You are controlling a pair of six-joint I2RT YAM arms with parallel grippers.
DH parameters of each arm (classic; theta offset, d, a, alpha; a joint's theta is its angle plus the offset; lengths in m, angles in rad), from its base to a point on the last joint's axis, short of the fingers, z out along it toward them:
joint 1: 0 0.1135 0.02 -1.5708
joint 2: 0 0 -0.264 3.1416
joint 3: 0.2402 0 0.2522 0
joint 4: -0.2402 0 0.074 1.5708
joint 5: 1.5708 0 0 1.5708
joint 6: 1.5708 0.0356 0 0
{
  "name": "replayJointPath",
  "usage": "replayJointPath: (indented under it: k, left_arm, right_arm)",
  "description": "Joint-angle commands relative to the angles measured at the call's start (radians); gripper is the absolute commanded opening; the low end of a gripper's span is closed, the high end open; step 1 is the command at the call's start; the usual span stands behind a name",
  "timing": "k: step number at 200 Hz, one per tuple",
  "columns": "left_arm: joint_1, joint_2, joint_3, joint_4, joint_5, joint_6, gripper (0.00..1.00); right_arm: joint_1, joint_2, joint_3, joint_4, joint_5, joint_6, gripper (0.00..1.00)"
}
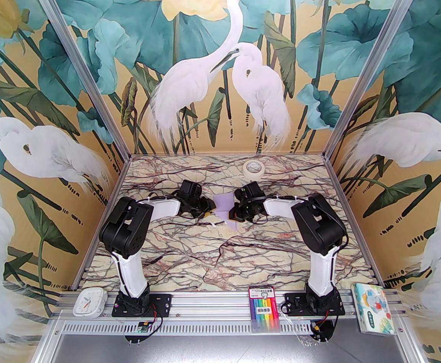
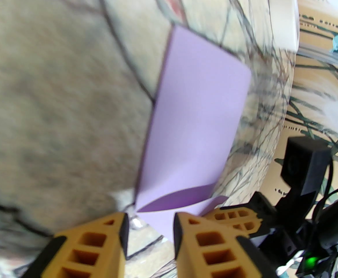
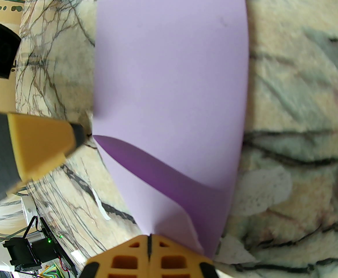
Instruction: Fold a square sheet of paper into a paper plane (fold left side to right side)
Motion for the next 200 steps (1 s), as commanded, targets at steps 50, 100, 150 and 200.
replayJointPath:
  k: [50,100,150,200]
  left_arm:
    - [-0.025,0.052,0.017,-0.005,-0.018,-0.019,0.32]
    - [-0.039,0.056,0.040,0.022,-0.020,-0.006,0.30]
    - [-0.057,0.020,0.012,0.042,-0.022,0.022,0.28]
    - [-0.060,-0.027,0.003,-0.003,-0.092,0.040,0.30]
  right_arm:
    - [0.009,0.033,-0.018,-0.015,0.032,0.011,0.00]
    - [0.012,0.036,-0.037,-0.003,0.032,0.015,0.00]
    - [0.012,0.040,-0.033,-0.001,0.035,0.017,0.00]
    - [0.012,0.045,-0.036,-0.001,0.034,0.018,0.00]
